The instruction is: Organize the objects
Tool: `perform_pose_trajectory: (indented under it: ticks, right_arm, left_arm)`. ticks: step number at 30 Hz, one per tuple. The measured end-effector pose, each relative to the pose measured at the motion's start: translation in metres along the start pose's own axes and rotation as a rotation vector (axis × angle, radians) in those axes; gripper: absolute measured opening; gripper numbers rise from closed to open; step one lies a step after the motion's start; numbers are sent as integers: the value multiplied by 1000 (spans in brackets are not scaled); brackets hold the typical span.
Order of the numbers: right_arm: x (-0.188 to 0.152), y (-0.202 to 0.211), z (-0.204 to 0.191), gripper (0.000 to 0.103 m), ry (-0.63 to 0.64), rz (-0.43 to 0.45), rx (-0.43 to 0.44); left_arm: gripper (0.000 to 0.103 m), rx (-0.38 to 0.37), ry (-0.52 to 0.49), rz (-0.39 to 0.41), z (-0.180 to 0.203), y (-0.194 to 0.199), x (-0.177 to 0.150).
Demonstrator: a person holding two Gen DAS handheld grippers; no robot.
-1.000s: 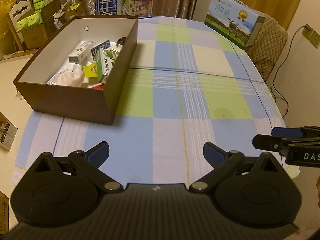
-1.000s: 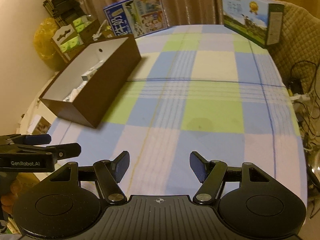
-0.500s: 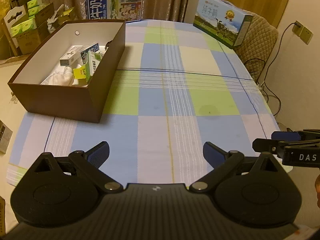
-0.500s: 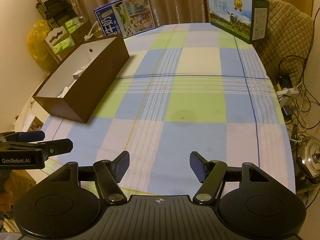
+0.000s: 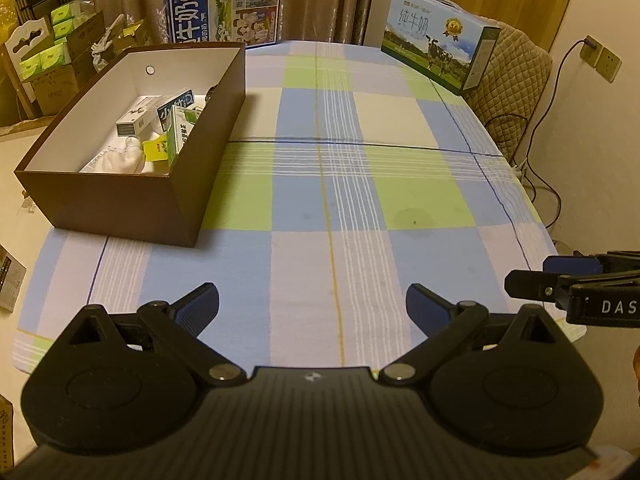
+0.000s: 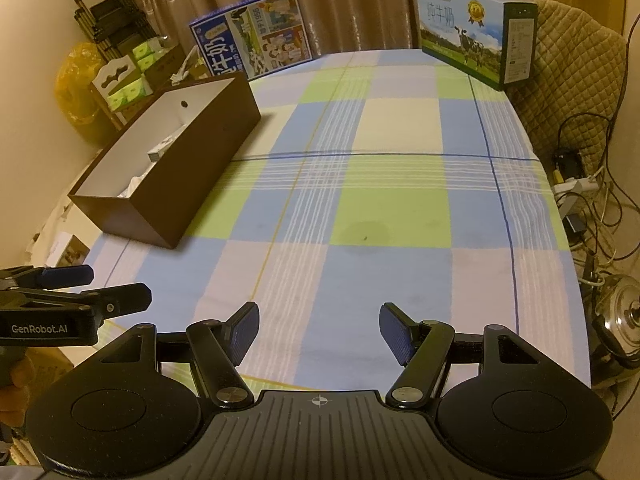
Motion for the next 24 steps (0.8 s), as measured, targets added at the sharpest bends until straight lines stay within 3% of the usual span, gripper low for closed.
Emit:
perform_pose_trajectory:
  ticks: [24]
  right_arm:
    - [4,-9,2,64,-12,-18,-3]
  left_arm:
    - [99,3,6,-5,-4,-7,2]
Point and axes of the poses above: each gripper's, at about its wrist camera, not at the fingertips, and y roughly against the way its jaws point, z to its right, x to its top, the point moved 3 cm from there along -y, roughly the way its jaws point, and after that the axes turned 9 degrees about -y, right-handed, at the moved point
